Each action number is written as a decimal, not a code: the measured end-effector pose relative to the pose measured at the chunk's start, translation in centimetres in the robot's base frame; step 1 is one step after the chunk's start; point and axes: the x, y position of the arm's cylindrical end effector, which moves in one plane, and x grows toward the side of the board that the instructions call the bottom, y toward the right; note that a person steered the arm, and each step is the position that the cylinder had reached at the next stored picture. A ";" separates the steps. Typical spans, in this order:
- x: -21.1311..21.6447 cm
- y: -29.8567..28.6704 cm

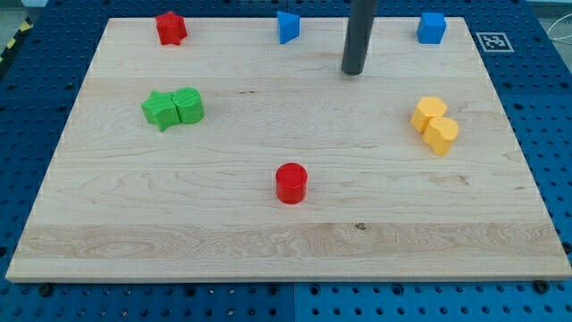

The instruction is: Point your arm to green star

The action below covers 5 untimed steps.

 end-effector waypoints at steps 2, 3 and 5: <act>2.6 -7.7; 2.2 -12.0; 2.2 -14.8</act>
